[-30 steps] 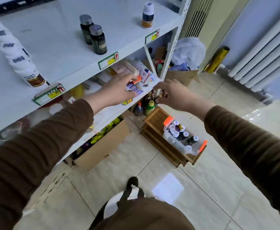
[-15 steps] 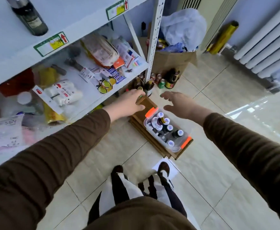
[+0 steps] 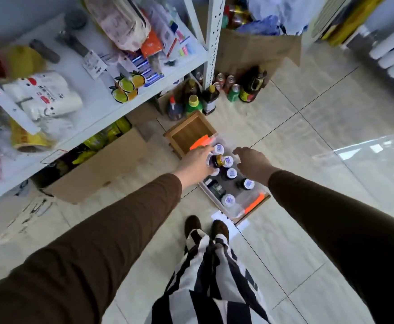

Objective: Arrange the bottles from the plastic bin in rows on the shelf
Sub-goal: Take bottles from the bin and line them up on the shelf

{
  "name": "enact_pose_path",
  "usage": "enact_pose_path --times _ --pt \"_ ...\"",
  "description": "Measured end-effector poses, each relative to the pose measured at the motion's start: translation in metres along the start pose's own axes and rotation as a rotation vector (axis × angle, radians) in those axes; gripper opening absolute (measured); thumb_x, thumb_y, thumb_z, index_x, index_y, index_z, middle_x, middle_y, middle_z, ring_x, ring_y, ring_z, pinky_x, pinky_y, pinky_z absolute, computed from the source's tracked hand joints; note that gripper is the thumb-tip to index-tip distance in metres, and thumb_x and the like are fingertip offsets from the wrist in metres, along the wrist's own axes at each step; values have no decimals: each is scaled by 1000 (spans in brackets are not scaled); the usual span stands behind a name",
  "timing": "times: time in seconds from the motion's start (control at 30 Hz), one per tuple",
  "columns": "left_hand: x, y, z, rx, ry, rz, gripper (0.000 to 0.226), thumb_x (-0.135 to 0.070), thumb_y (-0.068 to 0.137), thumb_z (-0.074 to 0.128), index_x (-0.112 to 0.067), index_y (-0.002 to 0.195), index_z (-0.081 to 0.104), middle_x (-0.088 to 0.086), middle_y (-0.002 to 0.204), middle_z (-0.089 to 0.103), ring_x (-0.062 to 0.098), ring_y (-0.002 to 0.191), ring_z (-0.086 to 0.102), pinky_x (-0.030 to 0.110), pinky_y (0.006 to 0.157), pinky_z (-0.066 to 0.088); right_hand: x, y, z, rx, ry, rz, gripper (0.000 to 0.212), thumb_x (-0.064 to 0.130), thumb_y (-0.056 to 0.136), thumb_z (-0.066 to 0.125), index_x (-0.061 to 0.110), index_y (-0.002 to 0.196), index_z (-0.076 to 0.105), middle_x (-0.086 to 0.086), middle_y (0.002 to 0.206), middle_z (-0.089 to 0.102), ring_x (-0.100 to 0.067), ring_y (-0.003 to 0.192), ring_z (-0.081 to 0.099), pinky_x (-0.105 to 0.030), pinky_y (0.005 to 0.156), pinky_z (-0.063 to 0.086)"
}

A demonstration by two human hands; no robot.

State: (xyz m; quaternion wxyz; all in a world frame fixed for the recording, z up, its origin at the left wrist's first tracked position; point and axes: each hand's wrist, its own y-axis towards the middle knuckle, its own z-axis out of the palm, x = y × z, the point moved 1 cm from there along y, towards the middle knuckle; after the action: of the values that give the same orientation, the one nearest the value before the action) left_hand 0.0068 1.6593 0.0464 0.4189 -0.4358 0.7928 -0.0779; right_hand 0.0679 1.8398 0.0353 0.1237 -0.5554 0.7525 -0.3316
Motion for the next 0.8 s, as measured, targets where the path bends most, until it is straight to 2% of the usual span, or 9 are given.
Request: enact_pose_path --times 0.07,0.2,0.33,0.47,0.6,0.73,0.8 --pt "12 16 18 -16 28 -16 56 -19 86 71 -11 137 50 11 138 57 27 127 52 25 96 37 -5 20 21 -3 -19 9 50 5 89 50 14 138 45 -11 133 52 -36 116 57 -39 91 49" --pt "31 45 57 -79 91 -9 56 -30 82 71 -12 133 52 10 127 63 30 121 56 39 100 43 -8 55 53 -2 -15 20 51 1 86 50 12 136 46 -14 128 51 -39 113 58 -40 84 49" --pt "46 72 88 -130 142 -9 63 -37 85 72 -16 139 48 8 135 57 28 127 49 38 105 39 -14 87 83 -3 40 32 51 12 83 52 17 134 46 -11 125 56 -38 106 61 -38 74 47" --pt "54 91 105 -209 160 10 51 -36 86 70 -19 132 54 5 129 61 26 121 52 36 100 40 -19 108 102 -43 -4 -9 42 18 91 52 17 132 49 -11 126 54 -38 106 61 -40 79 48" --pt "59 92 113 -310 2 -46 39 -31 84 73 -21 120 59 2 113 66 22 104 60 35 89 49 -19 118 117 -133 -29 -26 34 14 94 50 15 127 49 -12 119 56 -36 102 62 -38 72 46" --pt "56 79 100 -354 -231 -149 37 -28 86 75 -23 119 59 -7 108 65 12 101 61 25 85 48 -19 109 108 -93 -38 -98 39 7 93 47 13 132 46 -14 124 54 -36 107 59 -38 79 47" --pt "56 69 86 -359 -393 -210 35 -31 86 74 -28 117 59 -13 105 65 9 99 62 23 83 47 -24 99 91 -68 62 -127 39 10 92 51 15 131 48 -13 123 56 -37 106 59 -37 78 45"
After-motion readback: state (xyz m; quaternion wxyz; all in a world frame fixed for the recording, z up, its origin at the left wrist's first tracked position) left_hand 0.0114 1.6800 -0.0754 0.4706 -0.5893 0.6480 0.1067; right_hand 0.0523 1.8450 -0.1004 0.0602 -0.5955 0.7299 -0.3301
